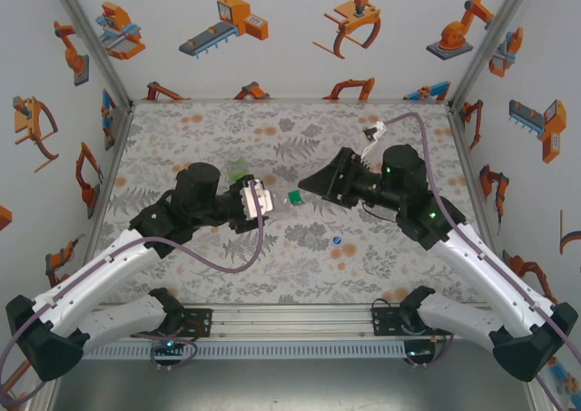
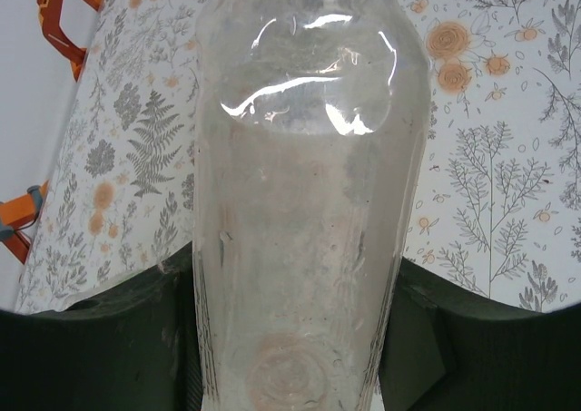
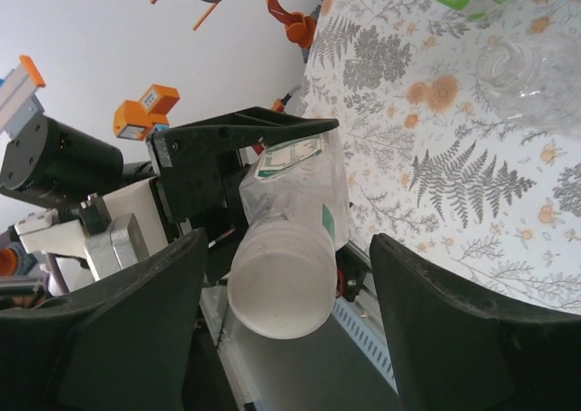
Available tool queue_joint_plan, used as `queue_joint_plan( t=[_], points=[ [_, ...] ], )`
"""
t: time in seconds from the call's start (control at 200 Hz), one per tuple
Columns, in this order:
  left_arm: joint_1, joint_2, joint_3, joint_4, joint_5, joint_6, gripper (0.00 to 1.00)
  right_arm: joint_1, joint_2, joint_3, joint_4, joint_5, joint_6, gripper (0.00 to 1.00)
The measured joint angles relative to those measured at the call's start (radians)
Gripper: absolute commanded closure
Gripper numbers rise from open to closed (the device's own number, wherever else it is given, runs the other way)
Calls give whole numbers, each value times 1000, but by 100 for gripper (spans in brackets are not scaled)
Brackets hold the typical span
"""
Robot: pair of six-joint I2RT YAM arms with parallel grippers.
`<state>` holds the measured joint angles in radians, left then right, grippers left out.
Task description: Screw on the bottle caps
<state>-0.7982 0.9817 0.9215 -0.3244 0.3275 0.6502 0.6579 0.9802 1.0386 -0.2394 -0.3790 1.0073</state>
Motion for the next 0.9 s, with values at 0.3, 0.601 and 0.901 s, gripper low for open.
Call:
queue_joint_plan(
  t=[0.3,0.601,0.901],
  points=[
    [0,5,0,3,15,0,100,0,-71,75,-98,53,-260,34],
    [0,8,0,3,50,0,100,0,-178,74,-85,6,-752,40],
    [0,11,0,3,84,0,100,0,-171,74,-168,-280,-1285,41]
  ],
)
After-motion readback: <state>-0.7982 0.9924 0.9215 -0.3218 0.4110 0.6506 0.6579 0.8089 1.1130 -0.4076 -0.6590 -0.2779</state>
